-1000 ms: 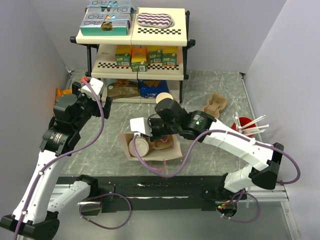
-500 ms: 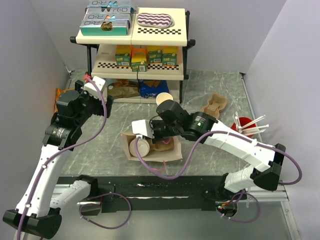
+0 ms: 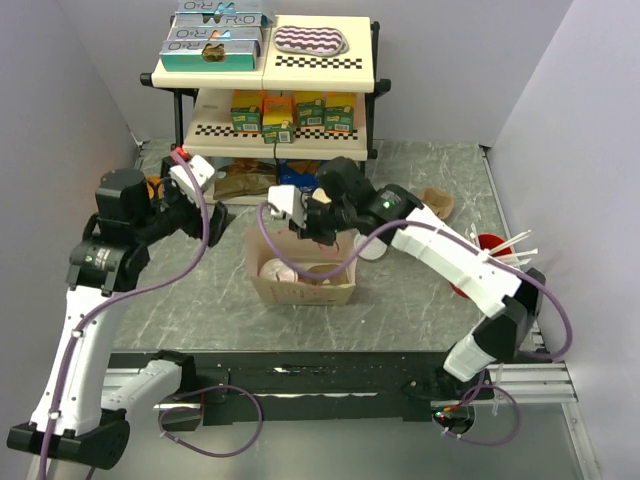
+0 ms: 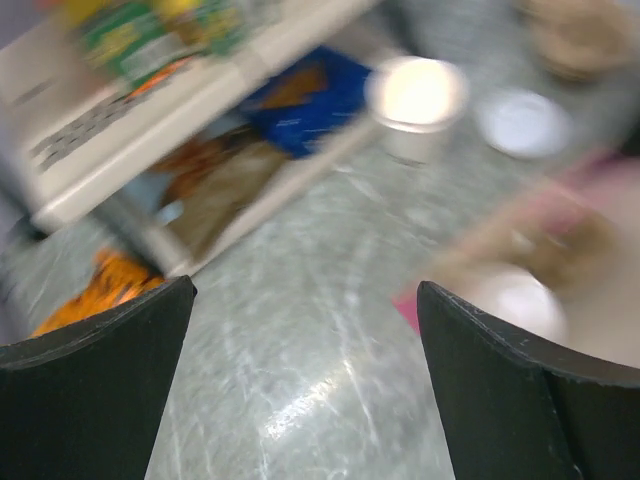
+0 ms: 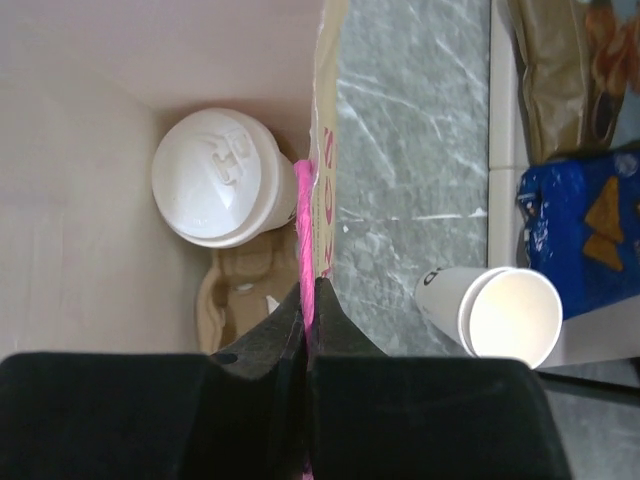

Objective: Pack the takeout coffee

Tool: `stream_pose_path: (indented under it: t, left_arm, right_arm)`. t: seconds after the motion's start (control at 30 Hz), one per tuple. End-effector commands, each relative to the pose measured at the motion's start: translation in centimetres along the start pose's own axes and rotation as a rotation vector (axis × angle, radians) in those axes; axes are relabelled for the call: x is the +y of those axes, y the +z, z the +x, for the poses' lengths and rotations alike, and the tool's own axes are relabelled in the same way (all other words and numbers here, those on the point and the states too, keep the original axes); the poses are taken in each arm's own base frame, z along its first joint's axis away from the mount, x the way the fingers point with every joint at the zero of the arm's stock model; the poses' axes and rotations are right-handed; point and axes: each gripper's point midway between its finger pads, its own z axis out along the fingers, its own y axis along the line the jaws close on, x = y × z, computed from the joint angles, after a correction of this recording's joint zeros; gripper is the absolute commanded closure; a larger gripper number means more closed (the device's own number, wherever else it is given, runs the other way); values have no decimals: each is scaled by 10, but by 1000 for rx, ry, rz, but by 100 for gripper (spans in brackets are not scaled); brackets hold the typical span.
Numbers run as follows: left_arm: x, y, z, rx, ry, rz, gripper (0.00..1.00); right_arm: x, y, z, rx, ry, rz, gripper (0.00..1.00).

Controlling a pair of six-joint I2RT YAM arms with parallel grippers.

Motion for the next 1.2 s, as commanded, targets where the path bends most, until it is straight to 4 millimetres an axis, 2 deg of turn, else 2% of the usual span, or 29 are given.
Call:
stream_pose_path:
  t: [0.0,0.03,0.07,0.1,0.2,0.33,0.43,0.47,0.53,0.67,0.77,0.8,1.0,1.07,1.17]
  left_arm:
    - [-86,-40,-13,-30,123,522,1]
    - [-92,-40,-5,2,121,583,1]
    - [-103,-49,10,55,129,658,0]
    - [-107,-54,8,55,141,697,1]
    - [-110,-43,22,118,89,760,0]
    - [-114,-20,26,108,54,788,1]
    - [-126,-6,25,120,43,828,2]
    - [-136,-3,25,122,53,855,2]
    - [-141,9,21,107,67,845,5]
    - [-154,22,25,114,113,842,8]
    - [-159,28,27,133,121,867,15]
    - [-161,31,29,149,116,874,21]
    - [-172,35,39,202,154,903,41]
    - [-175,34,36,198,170,913,44]
    - [-179,33,36,214,178,921,59]
  right_arm:
    - [-5,-4,3,11,73,-65,100]
    - [-9,-4,2,8,70,-66,100]
    - [-7,-1,3,10,78,-89,100]
    - [-6,-1,6,21,90,-101,100]
    - [-9,0,6,11,123,-122,100]
    - [-12,2,8,20,146,-129,100]
    - [-12,5,12,28,171,-139,100]
    - [-13,6,15,35,182,-138,100]
    - [-14,8,17,38,197,-141,100]
    - [-16,10,22,46,218,-142,100]
    - [-19,10,23,47,229,-135,100]
    - [-21,11,22,42,228,-127,100]
    - [-27,11,23,33,276,-121,100]
    - [-29,13,26,38,289,-123,100]
    - [-30,14,25,35,299,-125,100]
